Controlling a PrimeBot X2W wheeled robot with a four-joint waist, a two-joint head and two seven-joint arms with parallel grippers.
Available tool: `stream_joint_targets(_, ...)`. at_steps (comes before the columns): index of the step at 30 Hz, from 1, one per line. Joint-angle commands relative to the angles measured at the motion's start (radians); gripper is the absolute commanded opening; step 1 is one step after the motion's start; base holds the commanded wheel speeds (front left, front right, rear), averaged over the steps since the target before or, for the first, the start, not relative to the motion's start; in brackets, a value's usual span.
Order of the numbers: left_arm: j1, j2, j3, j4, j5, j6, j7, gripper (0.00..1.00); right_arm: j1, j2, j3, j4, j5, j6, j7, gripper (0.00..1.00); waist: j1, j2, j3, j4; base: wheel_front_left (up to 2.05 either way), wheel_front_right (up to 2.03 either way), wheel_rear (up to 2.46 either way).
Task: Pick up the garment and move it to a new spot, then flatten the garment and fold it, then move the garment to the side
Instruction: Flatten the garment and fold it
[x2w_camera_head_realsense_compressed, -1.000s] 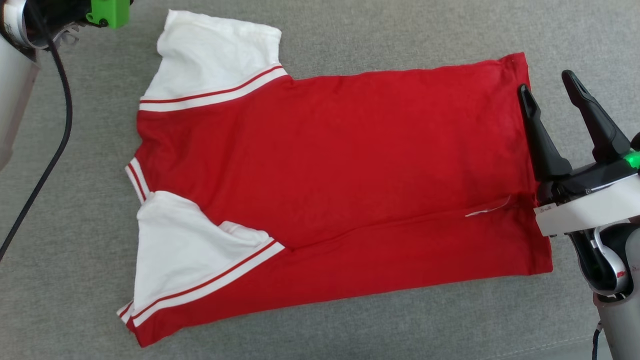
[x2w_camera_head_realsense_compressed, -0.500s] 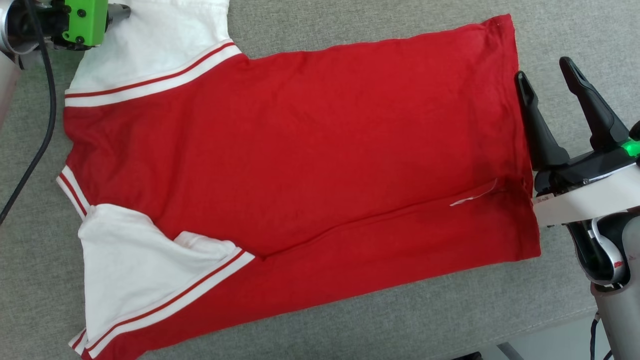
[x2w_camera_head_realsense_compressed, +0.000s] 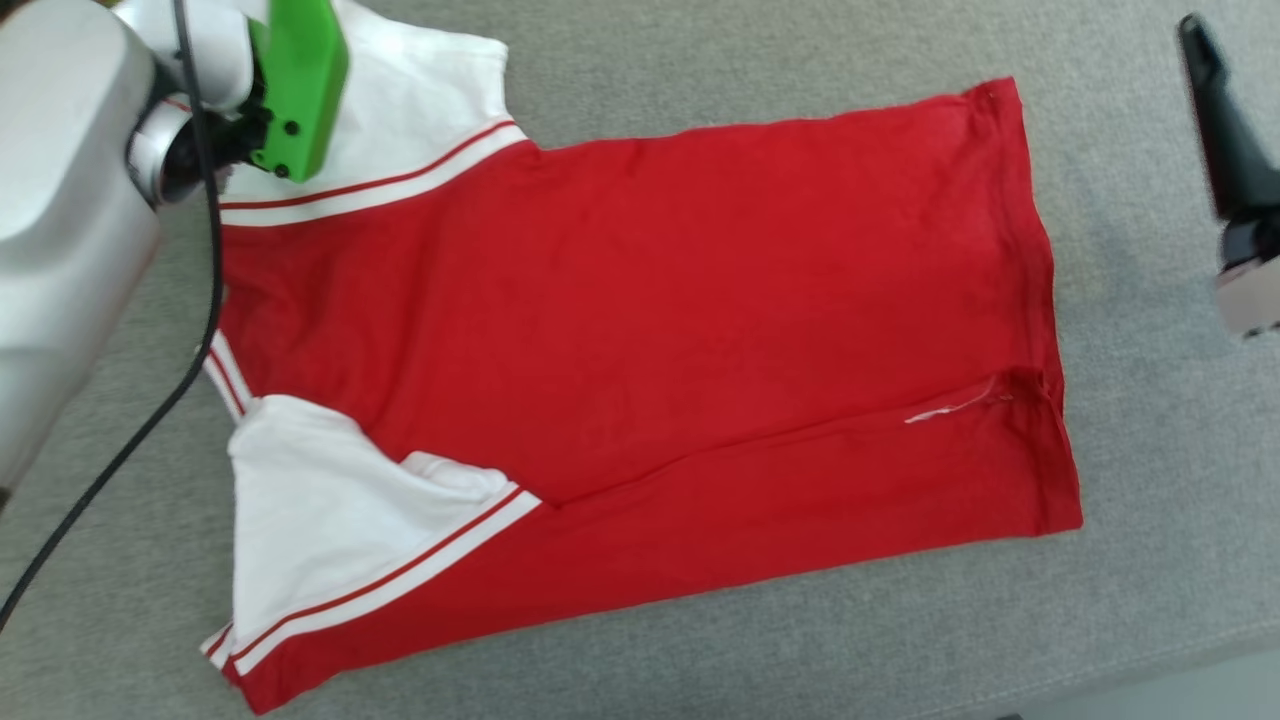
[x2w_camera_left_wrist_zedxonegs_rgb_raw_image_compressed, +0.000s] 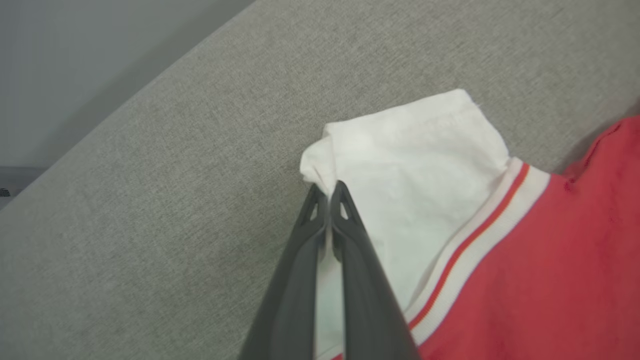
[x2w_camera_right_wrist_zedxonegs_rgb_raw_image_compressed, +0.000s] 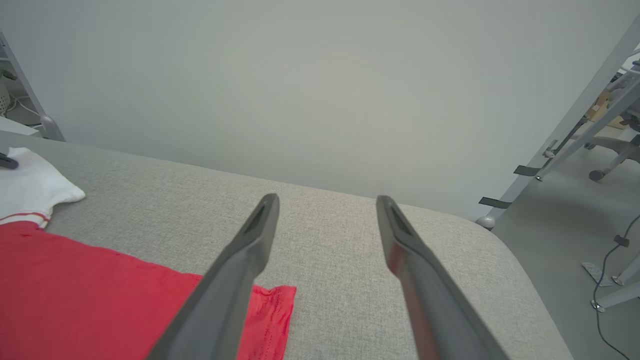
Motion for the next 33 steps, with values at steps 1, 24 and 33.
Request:
stream_joint_targets(1, 0.017, -0.001, -0.01, -0.021, 0.008, -0.002, -0.03, 0.0, -0.038, -0.025, 0.0, 0.018, 0.015, -0.001, 0.029, 1.0, -0.0001, -0.0001, -0.057, 0.056, 0.0, 0.0, 0.0)
stream_joint_targets(24, 0.057, 0.001, -0.051, -0.301, 0.053, 0.031, -0.239, 0.0, -0.325, -0.154, 0.264, 0.44, 0.252, -0.001, 0.656, 1.0, -0.0001, -0.0001, 0.0, 0.209, 0.0, 0.0, 0.0)
stream_joint_targets(33, 0.05, 0.004, -0.047, -0.306, 0.054, 0.032, -0.253, 0.0, -0.316, -0.122, 0.397, 0.568, 0.288, -0.001, 0.663, 0.79, -0.0001, -0.0001, 0.031, 0.218, 0.0, 0.0, 0.0)
